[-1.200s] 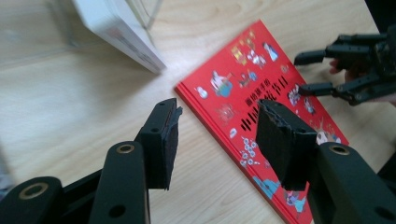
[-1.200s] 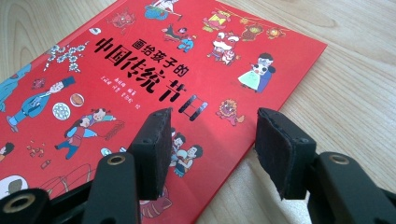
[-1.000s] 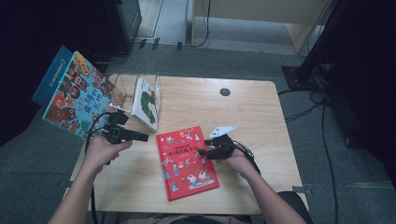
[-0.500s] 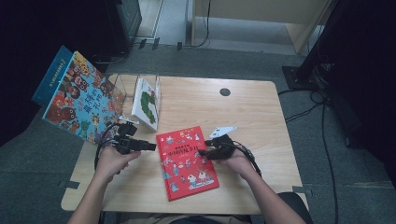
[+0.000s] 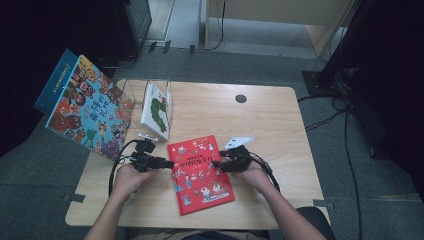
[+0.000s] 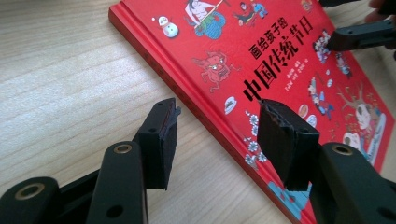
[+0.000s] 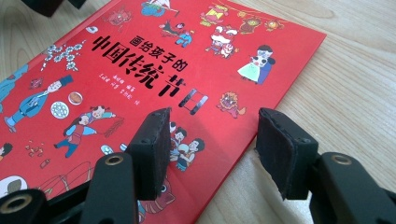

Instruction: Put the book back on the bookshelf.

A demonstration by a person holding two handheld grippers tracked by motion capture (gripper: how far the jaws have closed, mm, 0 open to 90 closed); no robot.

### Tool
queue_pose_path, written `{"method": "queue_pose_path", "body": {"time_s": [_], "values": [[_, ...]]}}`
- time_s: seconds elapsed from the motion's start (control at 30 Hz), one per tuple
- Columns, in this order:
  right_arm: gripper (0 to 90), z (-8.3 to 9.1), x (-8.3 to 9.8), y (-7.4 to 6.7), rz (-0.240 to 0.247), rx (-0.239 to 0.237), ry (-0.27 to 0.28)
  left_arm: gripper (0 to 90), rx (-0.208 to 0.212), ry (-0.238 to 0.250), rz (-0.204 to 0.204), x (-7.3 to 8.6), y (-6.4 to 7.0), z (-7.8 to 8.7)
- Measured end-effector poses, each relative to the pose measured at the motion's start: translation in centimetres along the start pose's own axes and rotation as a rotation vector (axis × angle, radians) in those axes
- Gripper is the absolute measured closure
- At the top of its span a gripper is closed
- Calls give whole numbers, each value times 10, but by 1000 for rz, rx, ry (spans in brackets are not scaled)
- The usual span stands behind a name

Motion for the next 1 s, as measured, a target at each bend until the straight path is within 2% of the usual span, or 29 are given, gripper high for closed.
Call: {"method": "queue_pose_path", "body": {"time_s": [0.17, 0.23, 0.33, 0.57, 0.73, 0.83, 1.0], "values": [[448, 0, 1, 0, -32, 0, -5, 475, 13, -15, -7, 1, 3, -8], [438, 0, 1, 0, -46, -4, -10, 470, 24, -8, -5, 0, 6, -11], [436, 0, 2, 1, -73, 1, -10, 450, 18, 4, -5, -2, 7, -12], [431, 5, 5, 3, -81, 24, -15, 400, 1, 43, -8, -10, 10, -20], [435, 8, 7, 6, -92, 31, -7, 407, 16, 47, 31, -16, 12, -23], [434, 11, 9, 9, -98, 38, -4, 409, -3, 21, -5, -20, 14, -27], [432, 16, 11, 15, -106, 62, 9, 409, 4, 18, -14, -28, 18, -34]]}}
Point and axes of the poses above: each handheld gripper's, and its own axes: z roughly backward along the jaws, x roughly out of its underside, y roughly to its right, the point moved 9 cm from there along -z, roughly forward along the jaws, and after that the axes turned 12 degrees about -z, right-handed, at the moved point
